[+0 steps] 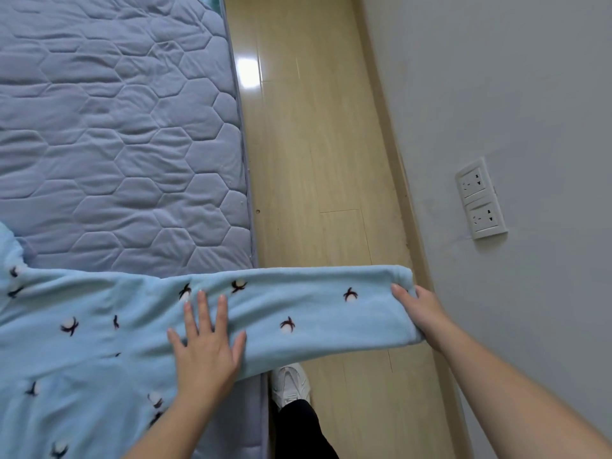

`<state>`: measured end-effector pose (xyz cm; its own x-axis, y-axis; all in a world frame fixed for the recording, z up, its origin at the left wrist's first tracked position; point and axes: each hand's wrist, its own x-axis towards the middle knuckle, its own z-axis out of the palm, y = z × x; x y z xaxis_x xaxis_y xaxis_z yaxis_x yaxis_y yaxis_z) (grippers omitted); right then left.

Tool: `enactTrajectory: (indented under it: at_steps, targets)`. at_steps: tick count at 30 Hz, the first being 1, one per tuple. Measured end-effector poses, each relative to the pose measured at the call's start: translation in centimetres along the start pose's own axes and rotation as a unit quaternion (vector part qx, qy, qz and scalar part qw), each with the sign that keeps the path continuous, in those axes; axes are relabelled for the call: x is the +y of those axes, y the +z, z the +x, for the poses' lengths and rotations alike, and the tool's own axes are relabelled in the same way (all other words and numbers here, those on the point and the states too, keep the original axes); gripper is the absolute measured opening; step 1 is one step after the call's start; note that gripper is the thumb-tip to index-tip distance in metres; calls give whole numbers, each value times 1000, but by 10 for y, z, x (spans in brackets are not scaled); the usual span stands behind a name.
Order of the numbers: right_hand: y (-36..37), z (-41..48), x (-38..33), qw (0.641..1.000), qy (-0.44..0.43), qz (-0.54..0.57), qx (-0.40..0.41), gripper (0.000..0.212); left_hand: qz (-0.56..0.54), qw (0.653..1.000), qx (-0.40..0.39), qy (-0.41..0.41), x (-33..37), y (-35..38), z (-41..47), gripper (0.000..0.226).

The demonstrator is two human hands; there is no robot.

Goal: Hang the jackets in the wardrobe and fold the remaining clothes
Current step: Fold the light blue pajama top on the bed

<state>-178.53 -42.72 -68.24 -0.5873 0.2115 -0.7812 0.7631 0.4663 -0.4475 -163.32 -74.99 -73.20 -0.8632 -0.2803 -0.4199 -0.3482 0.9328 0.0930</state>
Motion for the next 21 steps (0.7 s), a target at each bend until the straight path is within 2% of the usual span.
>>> enactTrajectory:
  at_steps: [4,7,11,14,17,19,21]
  targets:
    - [11,16,10,1000,1,-22,18,29,2,1000,-14,3,1,22,16,76]
    - [18,30,19,998,-1,-47,29,26,4,1000,14,9,4,29,31,78]
    - [27,55,35,987,-7,-135,82,29,-8,997,50,50,-8,35,46,76]
    - [38,59,37,980,0,-159,124,32,-28,996,85,19,-29,23,69,70]
    - [45,54,33,977,-3,-154,146,31,-33,995,83,-34,-41,1,96,59]
    - [45,48,30,977,-2,-158,144,31,-22,993,112,3,-46,-13,102,39]
    - [41,41,27,976,-2,-166,139,32,-27,995,87,36,-54,-25,100,26]
